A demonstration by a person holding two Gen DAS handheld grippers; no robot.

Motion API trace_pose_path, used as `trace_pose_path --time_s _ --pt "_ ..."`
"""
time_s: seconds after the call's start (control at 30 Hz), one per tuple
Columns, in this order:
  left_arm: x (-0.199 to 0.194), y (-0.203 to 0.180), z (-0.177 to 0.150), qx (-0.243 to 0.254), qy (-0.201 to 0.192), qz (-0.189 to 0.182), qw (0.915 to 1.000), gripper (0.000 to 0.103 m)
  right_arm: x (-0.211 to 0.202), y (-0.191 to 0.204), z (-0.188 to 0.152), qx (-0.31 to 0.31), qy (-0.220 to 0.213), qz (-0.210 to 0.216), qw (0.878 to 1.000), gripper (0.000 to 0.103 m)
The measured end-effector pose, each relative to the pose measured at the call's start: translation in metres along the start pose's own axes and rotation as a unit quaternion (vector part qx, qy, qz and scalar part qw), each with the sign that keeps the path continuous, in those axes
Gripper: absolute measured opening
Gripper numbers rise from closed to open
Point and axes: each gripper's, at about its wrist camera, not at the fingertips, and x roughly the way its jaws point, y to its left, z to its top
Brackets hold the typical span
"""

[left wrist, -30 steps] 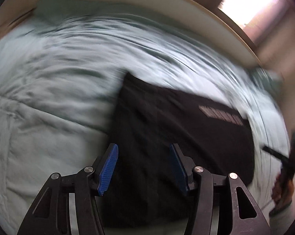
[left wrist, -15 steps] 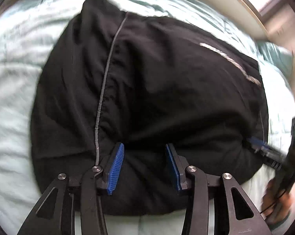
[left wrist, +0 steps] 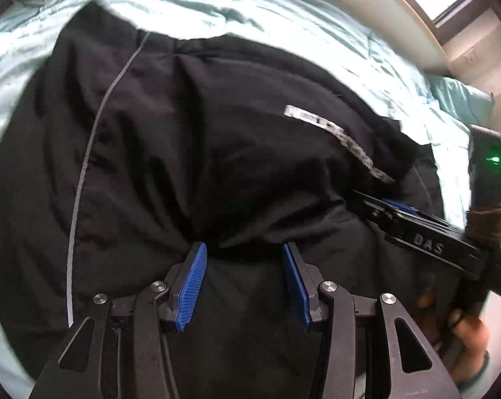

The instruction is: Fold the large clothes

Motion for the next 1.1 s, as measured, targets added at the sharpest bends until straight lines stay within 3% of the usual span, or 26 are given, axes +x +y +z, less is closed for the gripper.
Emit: trace_pose_path --time_s 0.07,0.17,0.33,0.4,0.47,0.5,0.53,0.6,0.8,0.87,0.97,1.1 --pt "0.001 0.003 0.003 -0.002 0.002 -0.009 1.0 0.048 0.005 0.005 0.002 -0.012 0.0 -0.016 1.0 0.067" --pt "-0.018 0.004 -0.002 -0.003 0.0 -0.031 0.9995 0.049 0.0 0.009 -0.004 -0.009 -0.008 -0.004 1.0 0.067" --pt "-0.079 0.018 -0.04 0.005 -0.034 -0.031 0.9989 0.049 -0.063 -0.008 -0.039 0.012 -0.036 0.029 0.999 0.068" --pt "-0.094 0.031 -0.062 0.004 -0.046 -0.003 0.9989 0.049 -0.086 -0.014 -0.066 0.009 -0.05 0.016 0.999 0.069" --pt "-0.083 0.047 -0.072 -0.024 -0.021 0.022 0.9992 0.05 -0.086 -0.017 -0.096 0.019 -0.033 -0.028 0.999 0.071" --pt "-0.066 0.063 -0.076 -0.057 0.009 0.02 0.9981 0.049 -0.071 -0.019 -0.105 0.024 -0.001 -0.053 0.998 0.072" --pt "-0.055 0.075 -0.078 -0.086 0.019 0.006 0.9961 0.049 -0.057 -0.02 -0.113 0.03 0.019 -0.052 0.998 0.072" --pt "-0.055 0.079 -0.078 -0.101 0.014 -0.005 0.9947 0.049 -0.044 -0.024 -0.122 0.037 0.015 -0.037 0.999 0.072" --pt "-0.085 0.075 -0.089 -0.073 0.01 -0.005 0.9973 0.05 -0.074 -0.05 -0.136 0.07 0.006 0.016 0.997 0.072" --pt "-0.094 0.089 -0.105 -0.079 0.012 0.013 0.9967 0.05 -0.085 -0.056 -0.145 0.075 -0.005 0.014 0.997 0.072" --pt "-0.102 0.113 -0.121 -0.08 0.022 -0.002 0.9965 0.05 -0.101 -0.074 -0.169 0.084 -0.011 -0.004 0.996 0.073" --pt "-0.117 0.129 -0.128 -0.088 0.022 0.027 0.9955 0.05 -0.12 -0.105 -0.188 0.109 -0.01 -0.009 0.994 0.073"
